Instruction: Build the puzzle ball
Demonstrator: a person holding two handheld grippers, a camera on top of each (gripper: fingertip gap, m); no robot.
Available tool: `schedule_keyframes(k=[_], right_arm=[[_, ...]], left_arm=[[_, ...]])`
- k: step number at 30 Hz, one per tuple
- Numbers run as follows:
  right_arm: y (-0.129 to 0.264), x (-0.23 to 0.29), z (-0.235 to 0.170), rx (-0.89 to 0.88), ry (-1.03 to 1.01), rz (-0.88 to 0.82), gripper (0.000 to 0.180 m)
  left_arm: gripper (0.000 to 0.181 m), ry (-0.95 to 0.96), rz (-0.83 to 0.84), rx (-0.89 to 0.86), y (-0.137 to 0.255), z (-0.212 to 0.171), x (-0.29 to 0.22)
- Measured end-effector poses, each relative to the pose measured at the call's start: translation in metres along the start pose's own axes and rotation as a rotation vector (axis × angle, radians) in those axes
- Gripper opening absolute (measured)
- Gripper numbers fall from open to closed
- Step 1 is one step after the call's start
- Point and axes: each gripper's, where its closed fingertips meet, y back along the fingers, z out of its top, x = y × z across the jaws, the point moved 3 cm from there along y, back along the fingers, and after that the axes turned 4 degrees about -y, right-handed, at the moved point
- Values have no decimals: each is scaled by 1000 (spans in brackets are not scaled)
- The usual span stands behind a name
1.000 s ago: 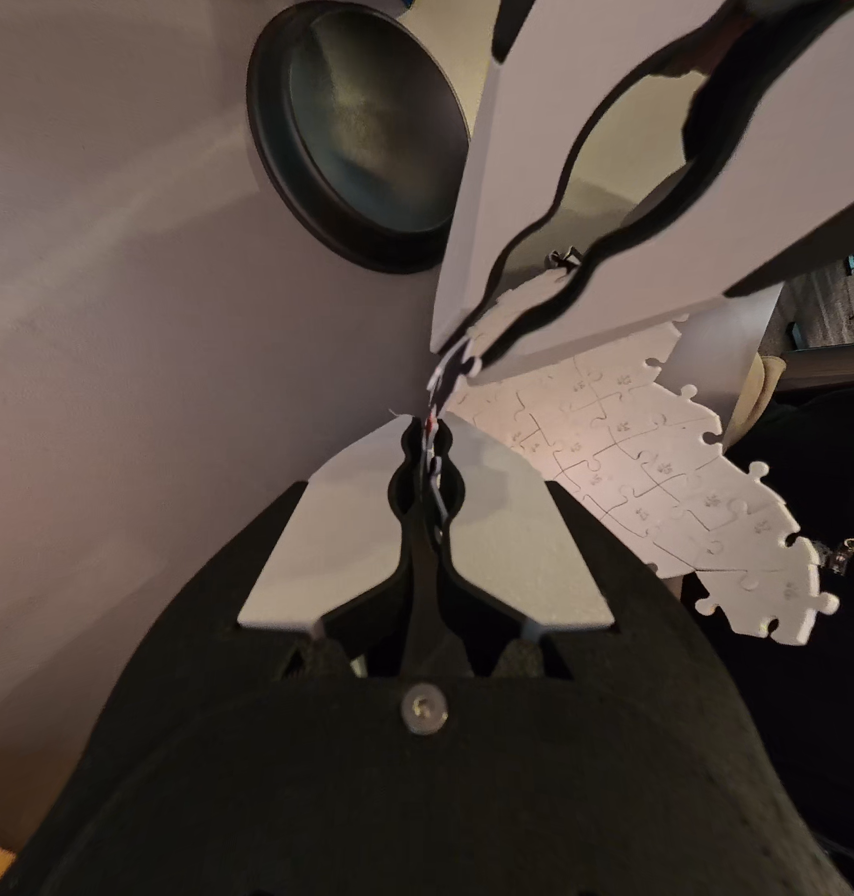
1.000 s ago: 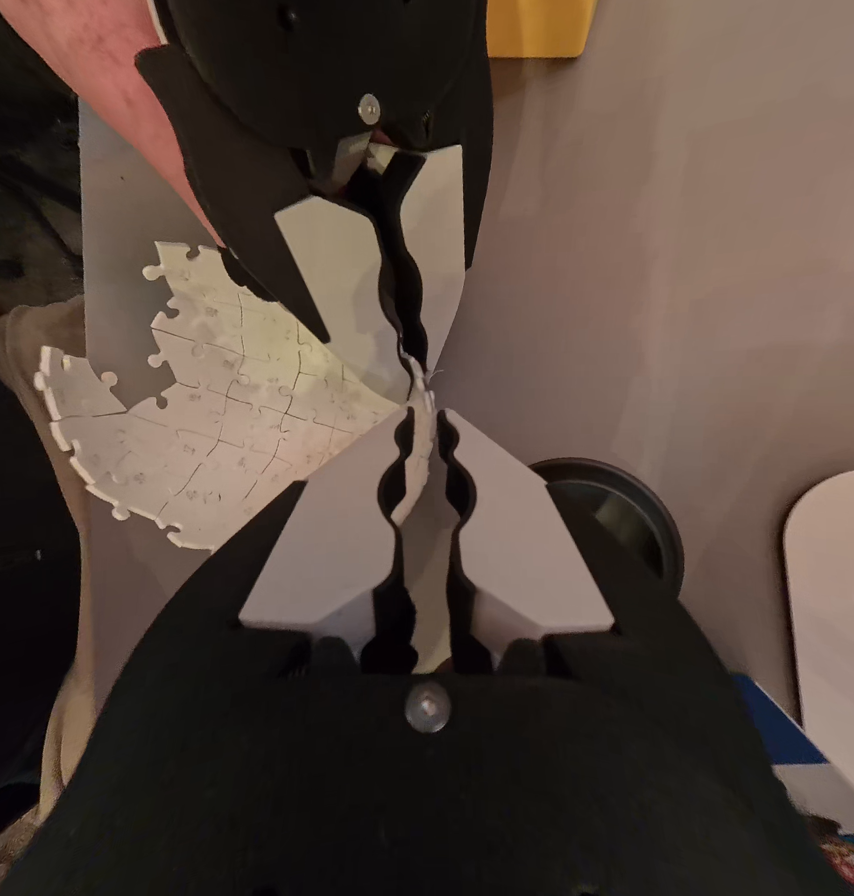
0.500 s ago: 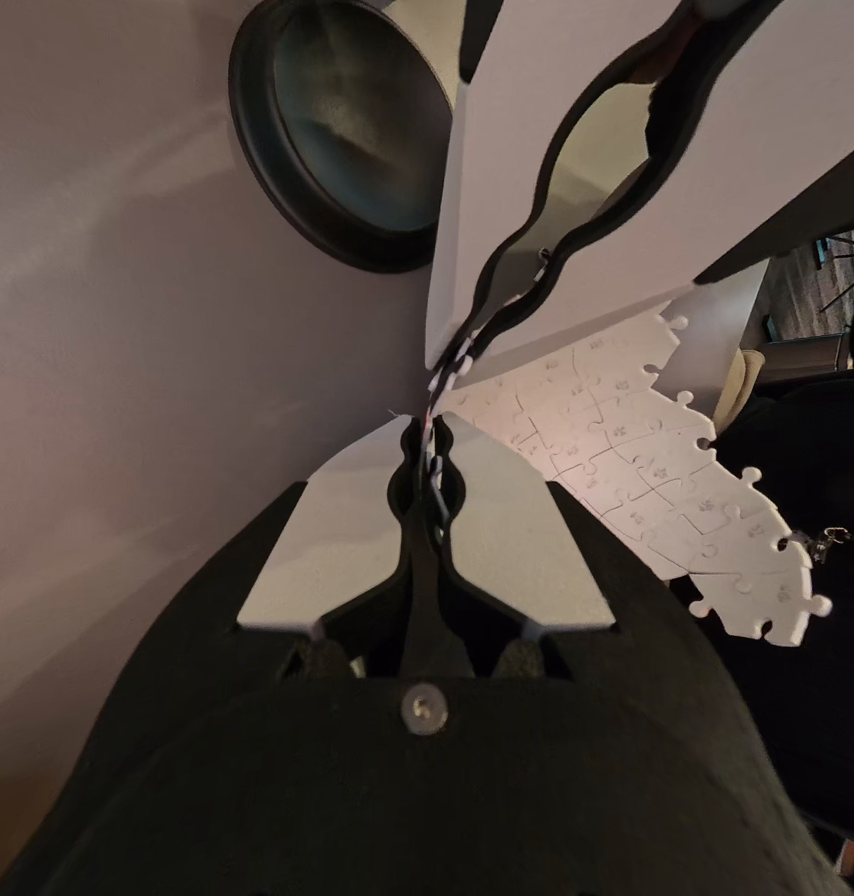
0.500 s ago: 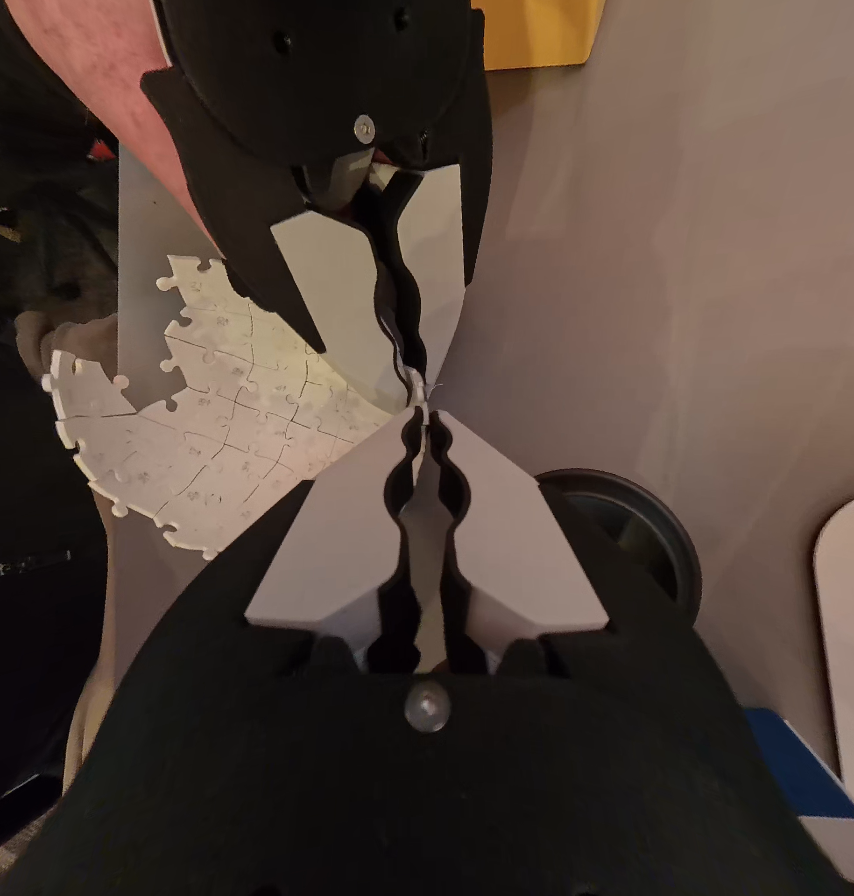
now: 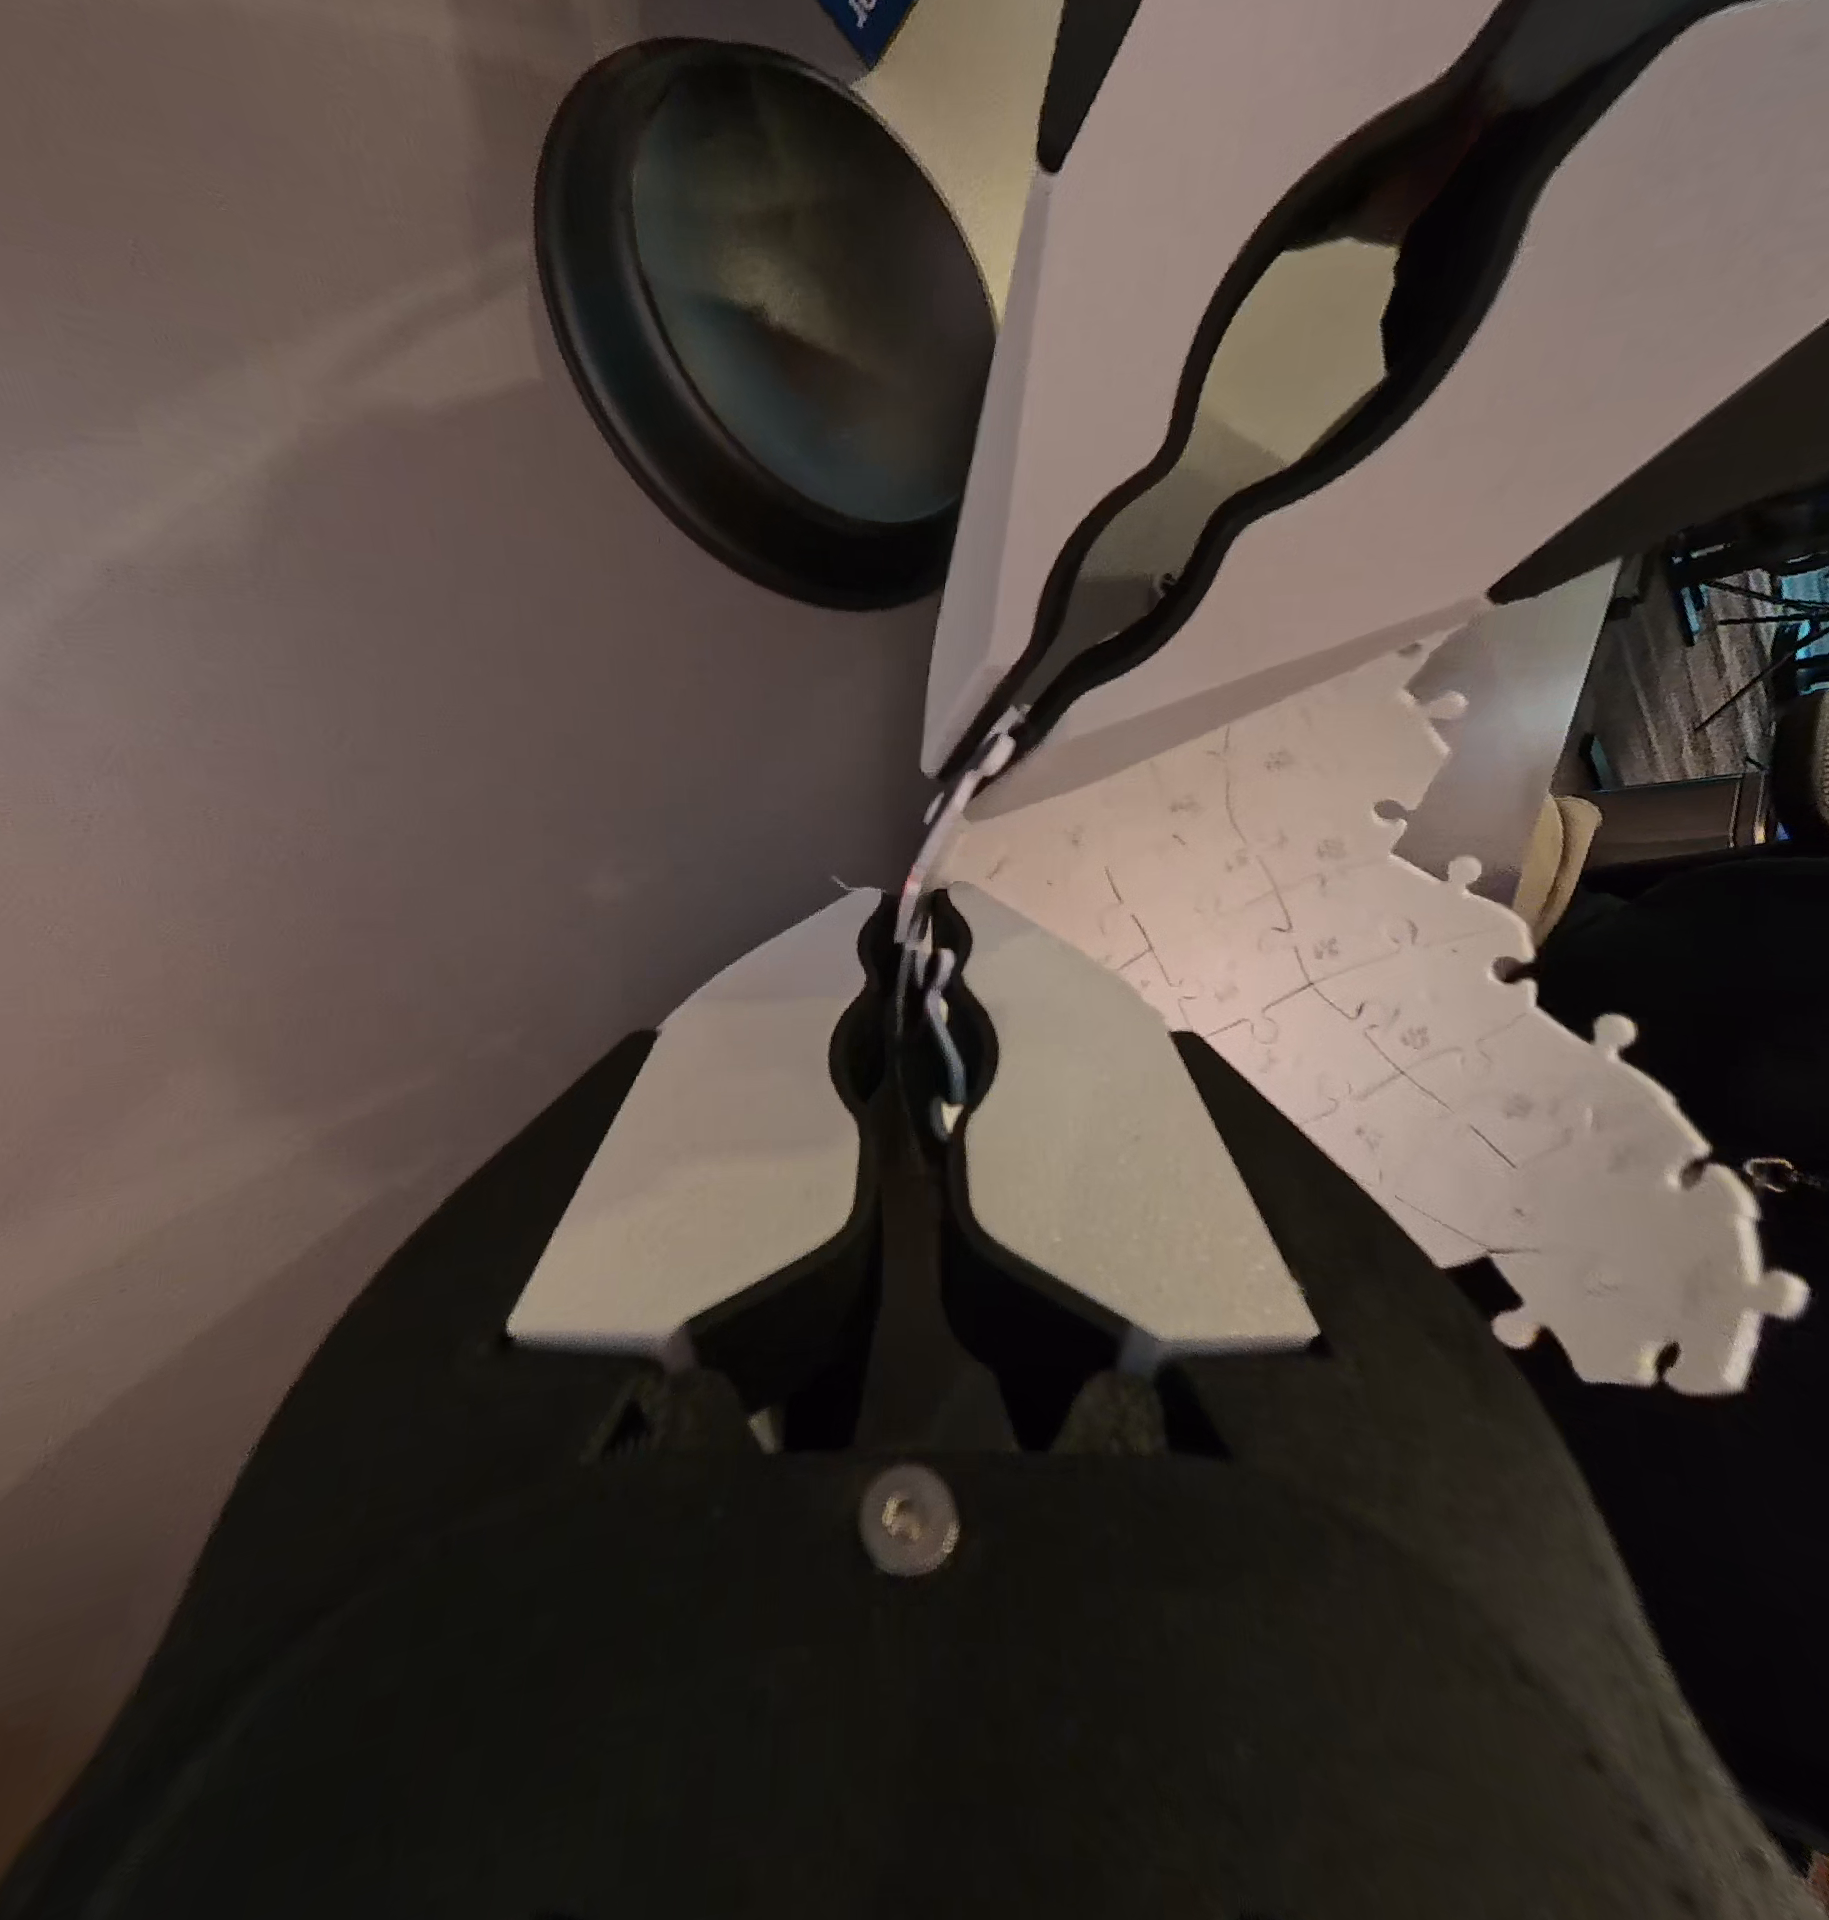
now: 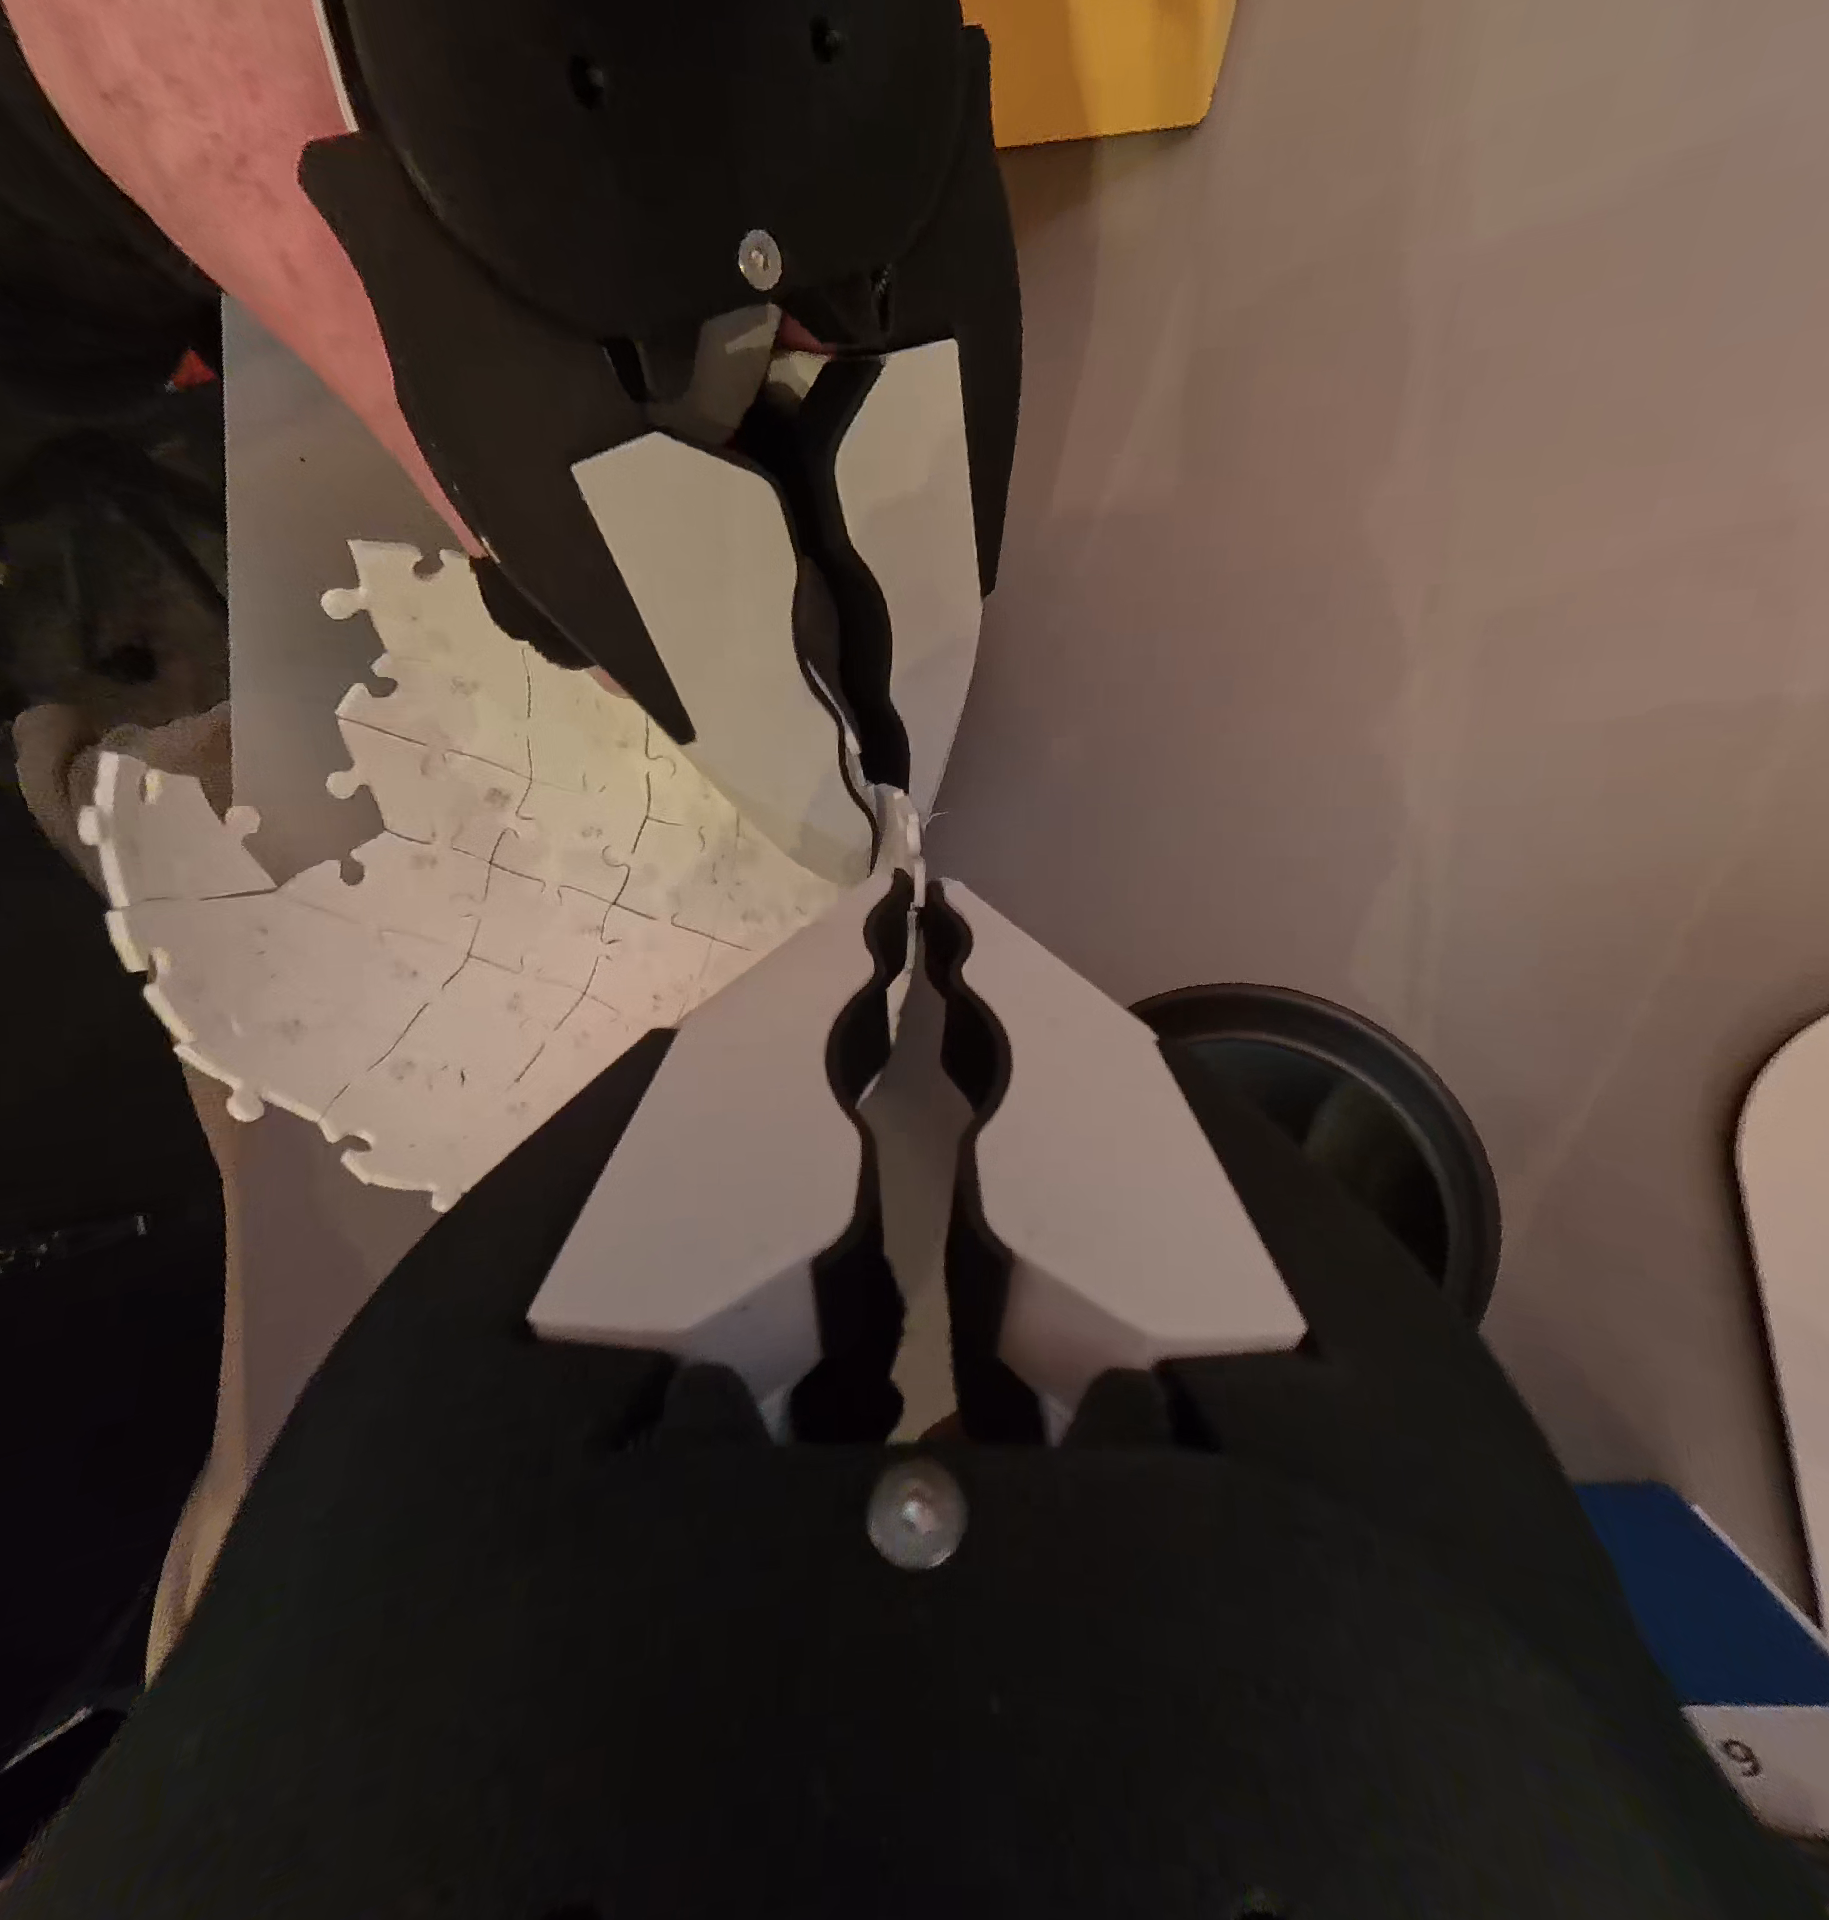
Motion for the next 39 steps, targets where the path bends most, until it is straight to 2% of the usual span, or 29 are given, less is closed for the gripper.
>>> schedule_keyframes(k=[22,39], right_arm=[[1,2,-2,-5,9,-40,0],[3,-2,-8,-21,-7,-50,5]], left_arm=[[10,39,-40,-53,2,-2,-1],[5,57,-49,-59,-3,0,1]])
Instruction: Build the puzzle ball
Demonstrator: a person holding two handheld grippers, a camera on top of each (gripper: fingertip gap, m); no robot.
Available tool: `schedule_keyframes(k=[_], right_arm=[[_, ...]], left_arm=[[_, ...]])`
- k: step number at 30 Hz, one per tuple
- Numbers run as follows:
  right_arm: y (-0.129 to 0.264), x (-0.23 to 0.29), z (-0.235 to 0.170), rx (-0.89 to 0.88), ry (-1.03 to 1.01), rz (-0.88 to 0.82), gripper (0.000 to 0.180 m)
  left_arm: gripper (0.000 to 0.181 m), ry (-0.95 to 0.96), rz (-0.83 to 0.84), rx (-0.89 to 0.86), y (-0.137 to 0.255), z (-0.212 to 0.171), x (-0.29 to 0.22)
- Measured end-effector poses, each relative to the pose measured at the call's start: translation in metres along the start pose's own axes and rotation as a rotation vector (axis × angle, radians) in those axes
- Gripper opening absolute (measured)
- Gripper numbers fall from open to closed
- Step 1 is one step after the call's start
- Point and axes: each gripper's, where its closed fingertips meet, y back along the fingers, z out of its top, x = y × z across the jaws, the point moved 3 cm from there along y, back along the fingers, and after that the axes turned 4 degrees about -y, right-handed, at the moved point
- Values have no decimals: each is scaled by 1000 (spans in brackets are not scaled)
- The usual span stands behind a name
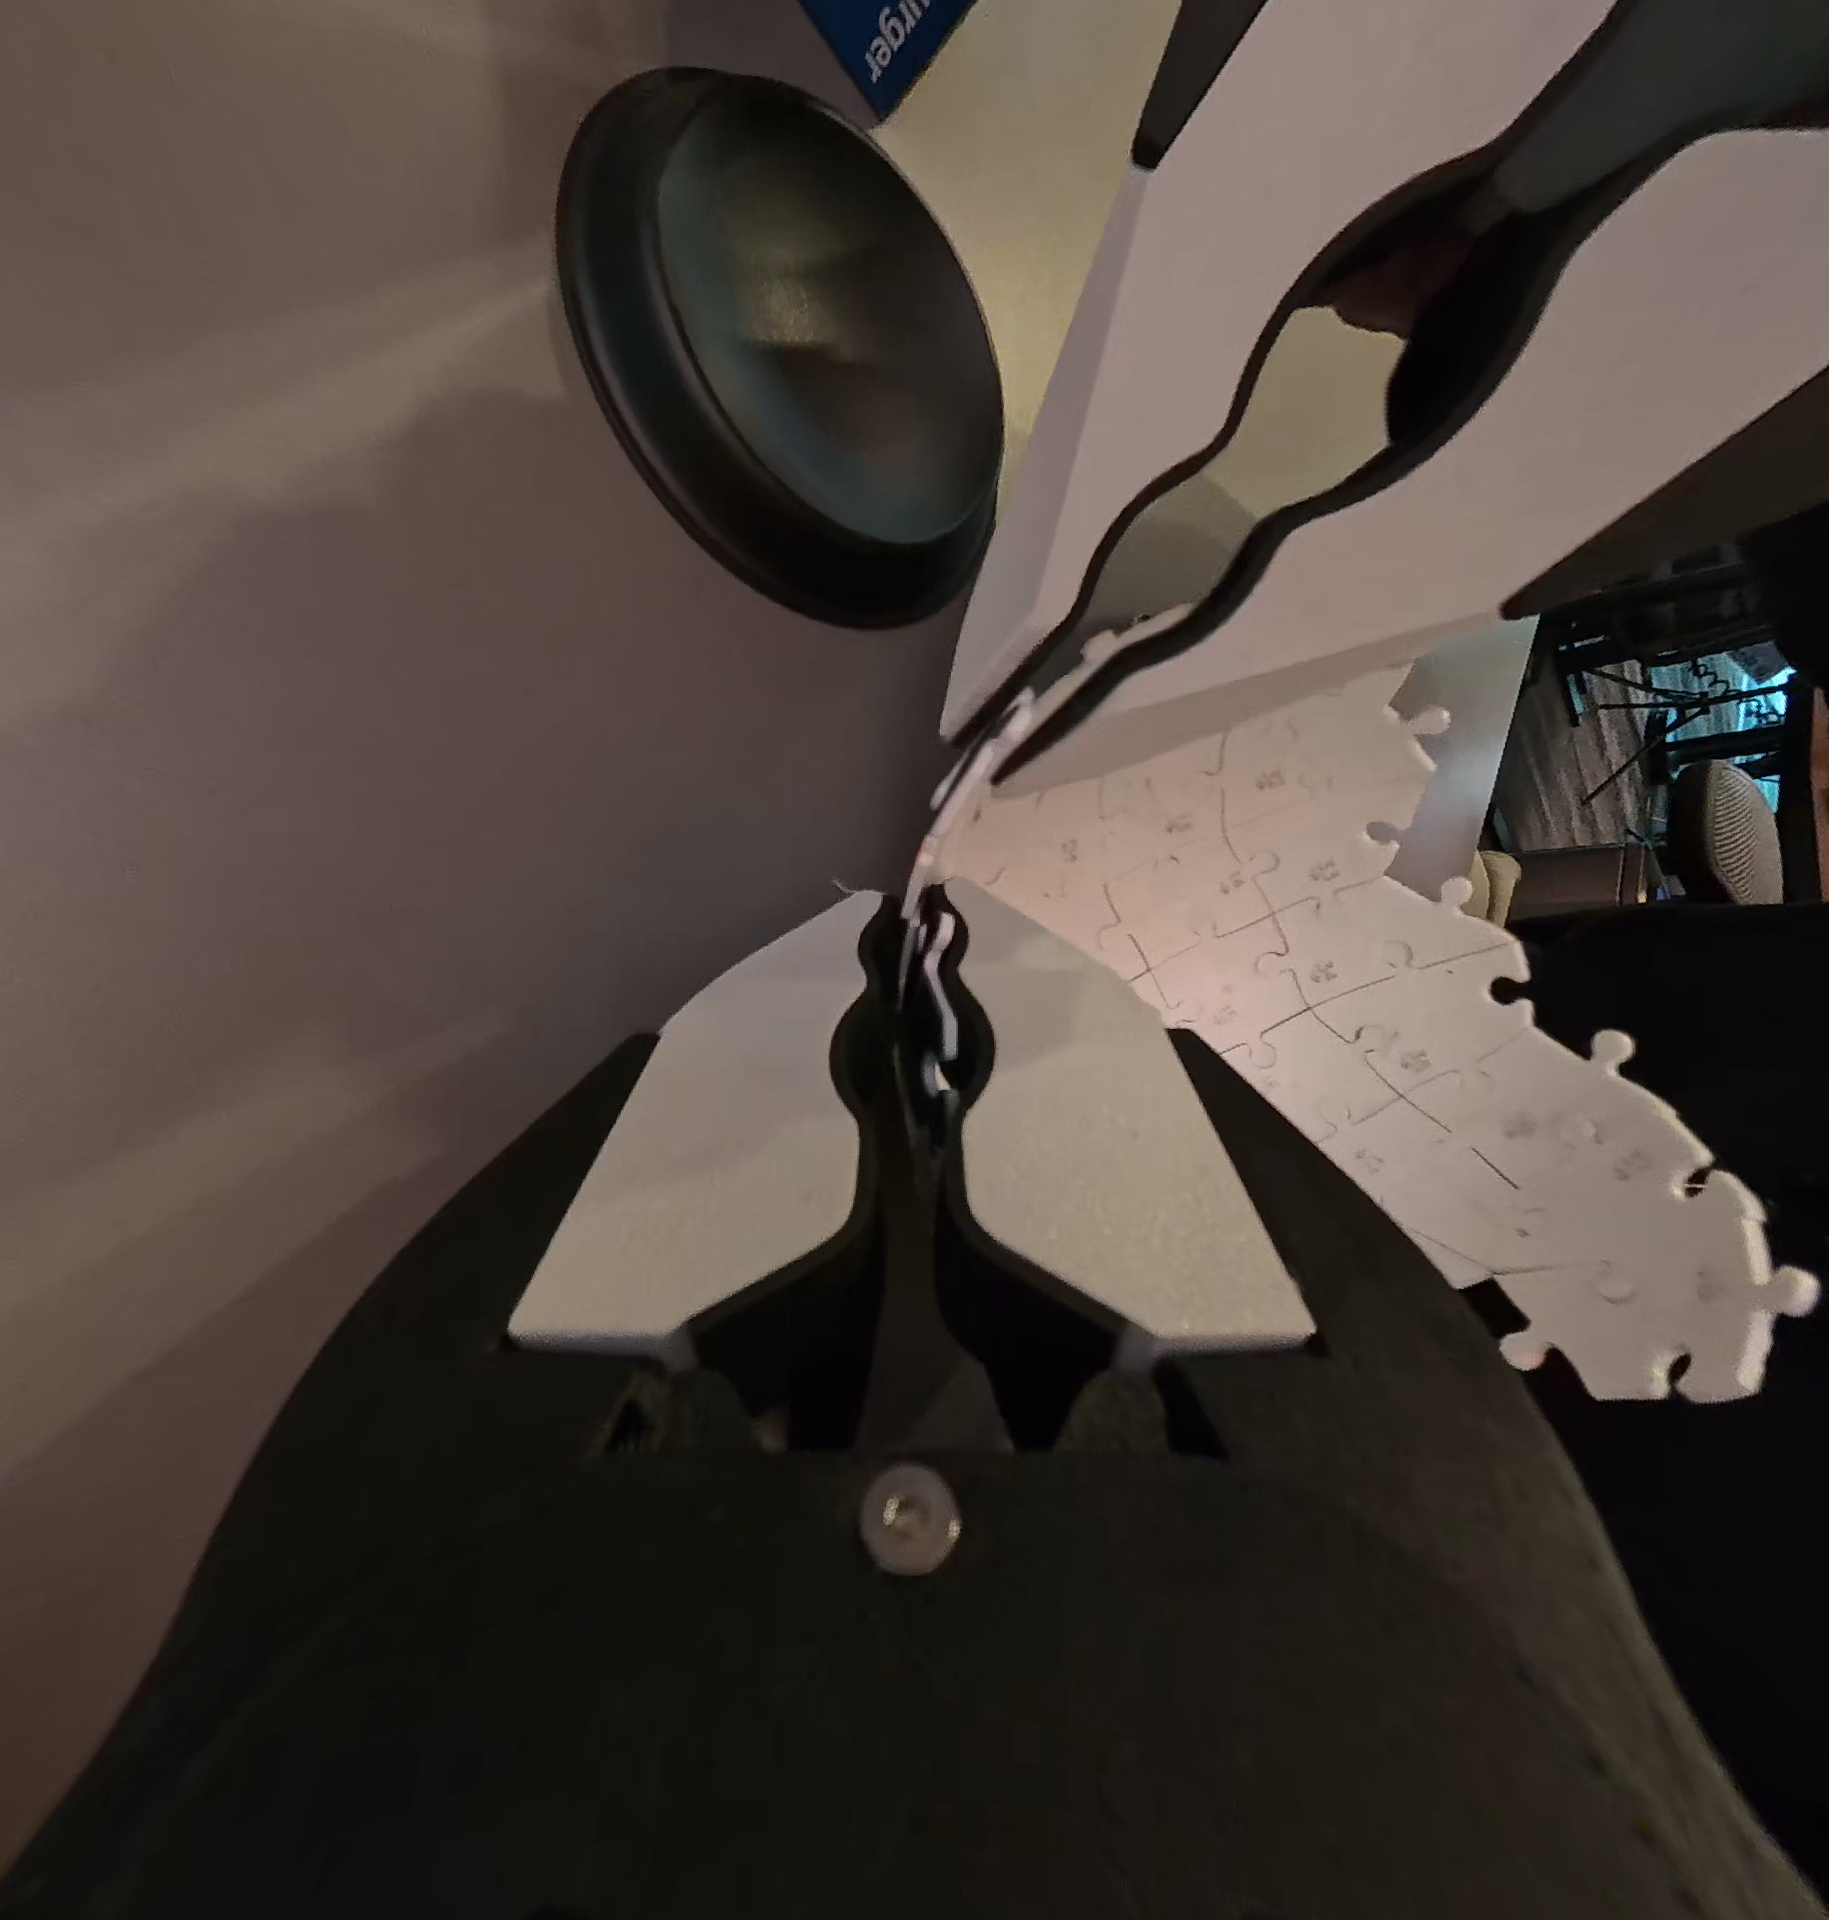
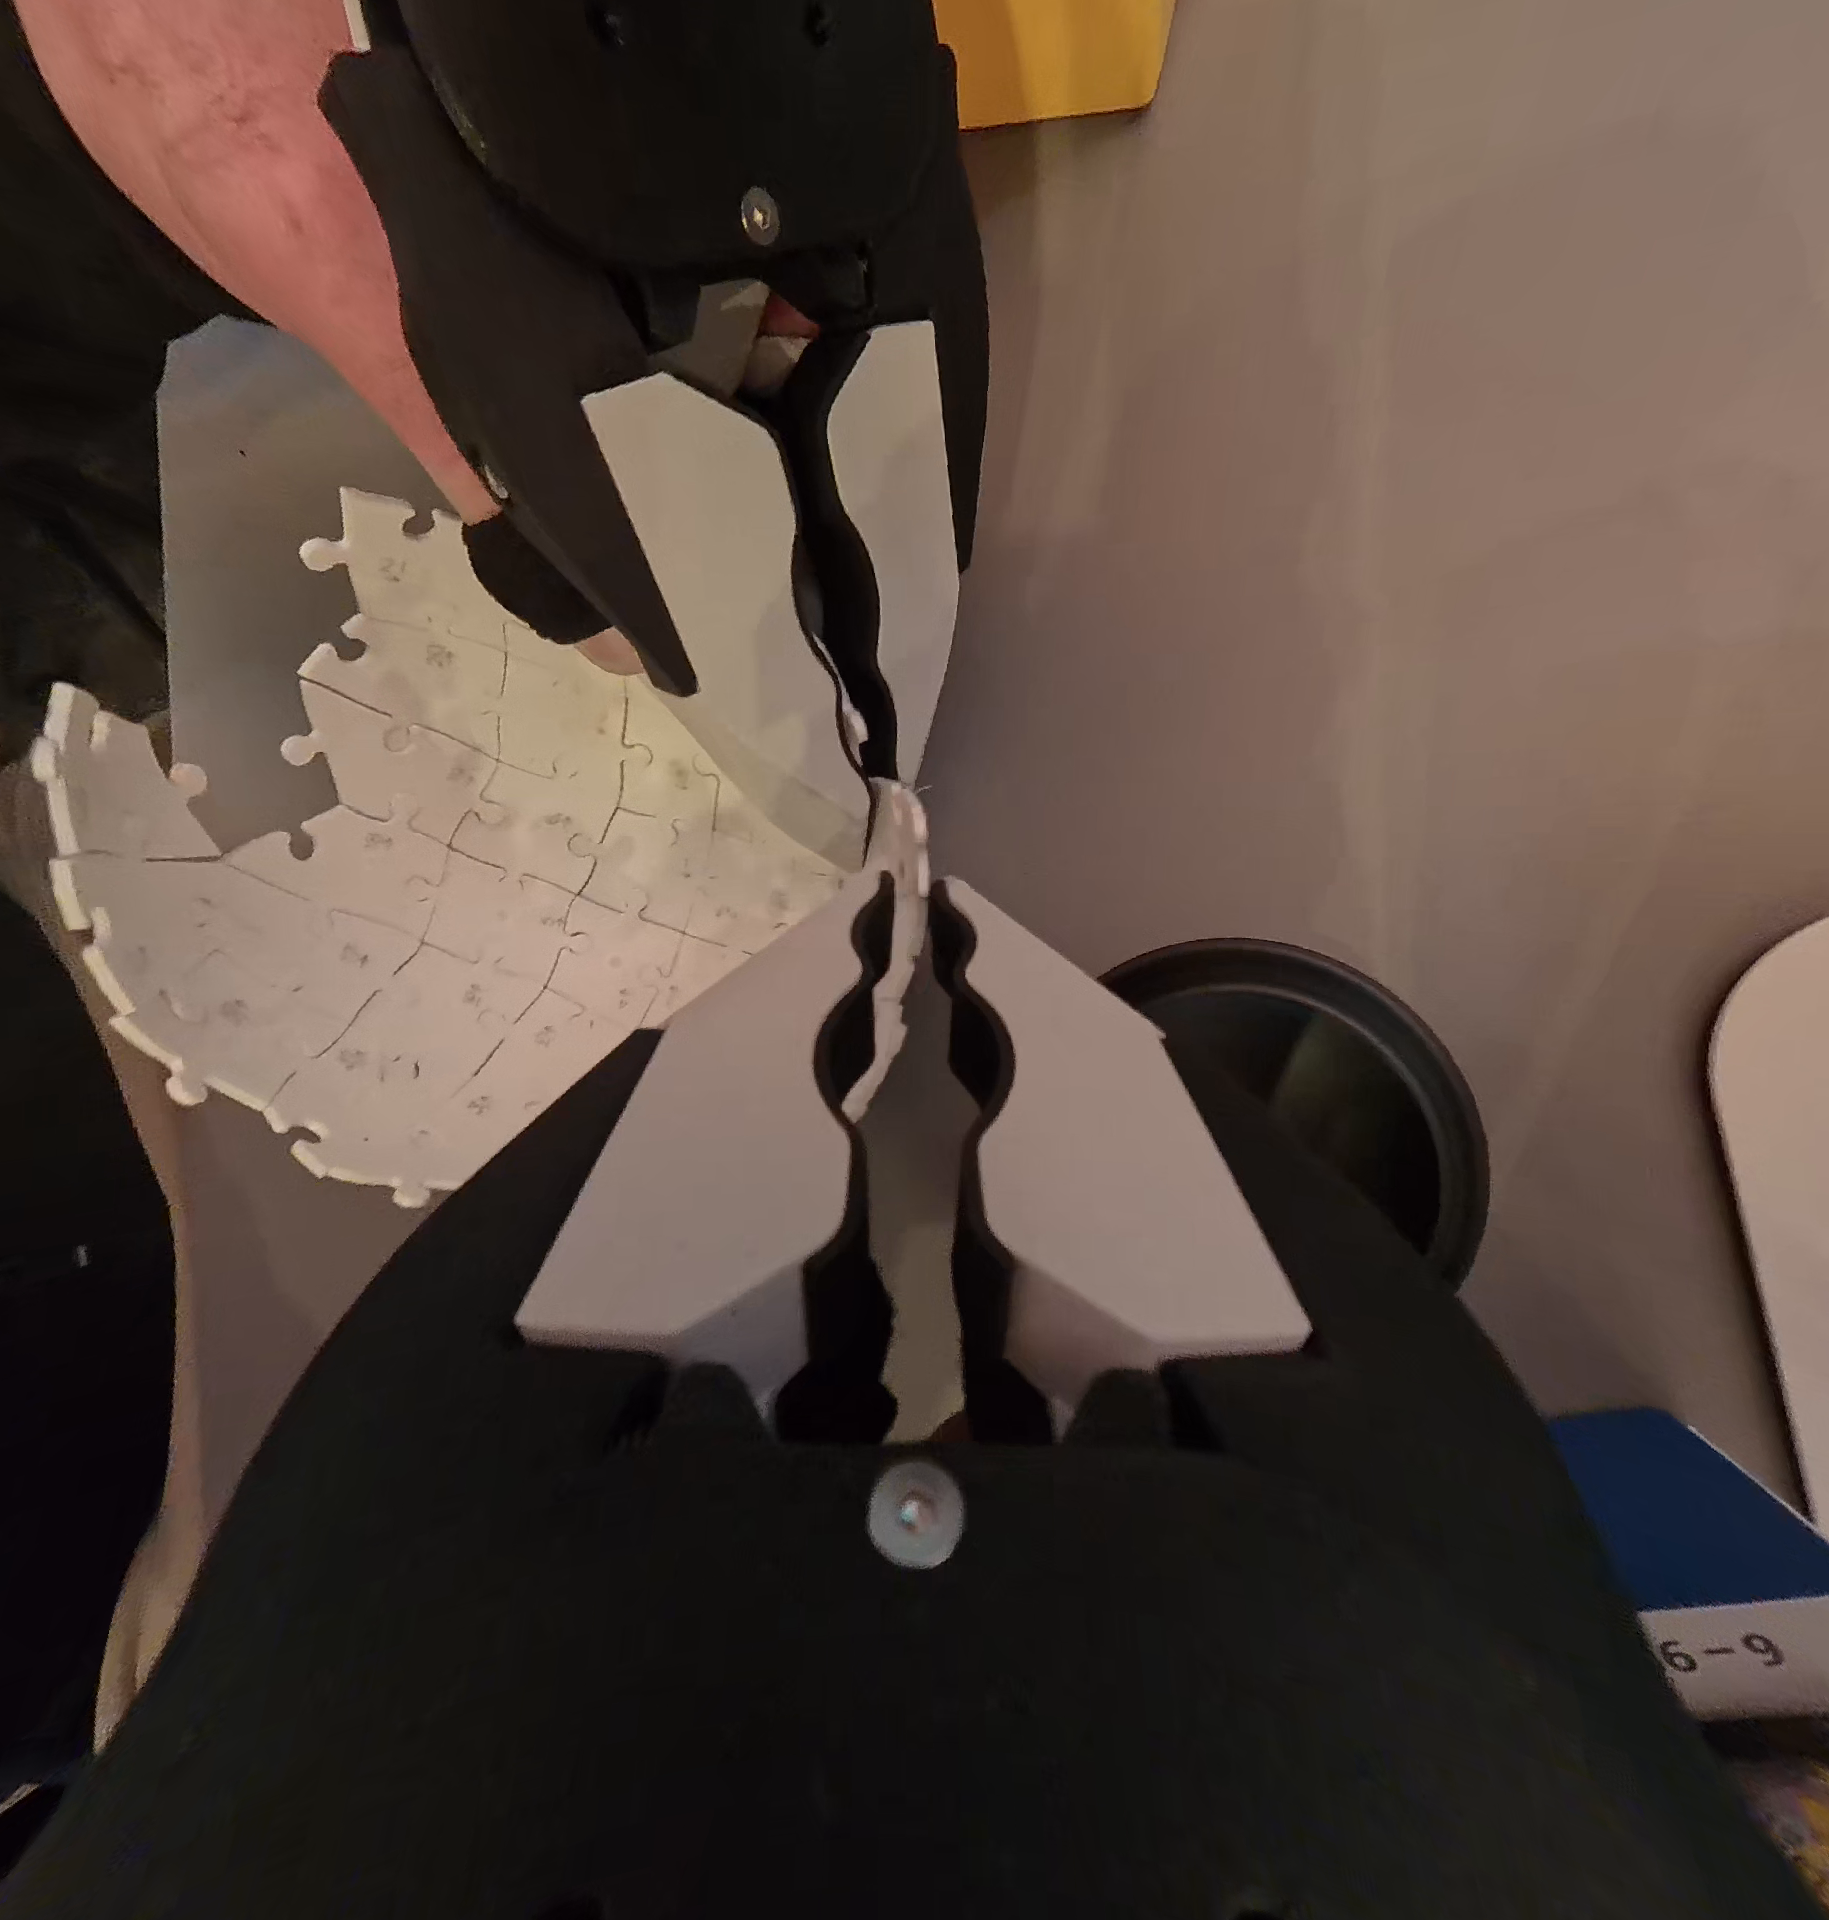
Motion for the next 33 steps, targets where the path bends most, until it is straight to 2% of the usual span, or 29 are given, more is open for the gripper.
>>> schedule_keyframes(k=[2,4,5,7,23,33], right_arm=[[-1,0,-1,15,-7,10,17],[-3,0,-3,38,-1,24,18],[-4,0,-3,40,1,31,18],[-5,1,-3,36,9,52,3],[-4,6,-1,11,10,26,2],[-4,6,-3,3,5,12,2]], left_arm=[[5,-5,-1,-8,0,0,0],[5,-17,2,-6,0,0,-1],[5,-24,6,-1,0,0,-1],[5,-37,10,1,0,1,-2],[9,-41,-28,5,3,-4,-6],[6,-12,-24,-14,2,-5,-2]])
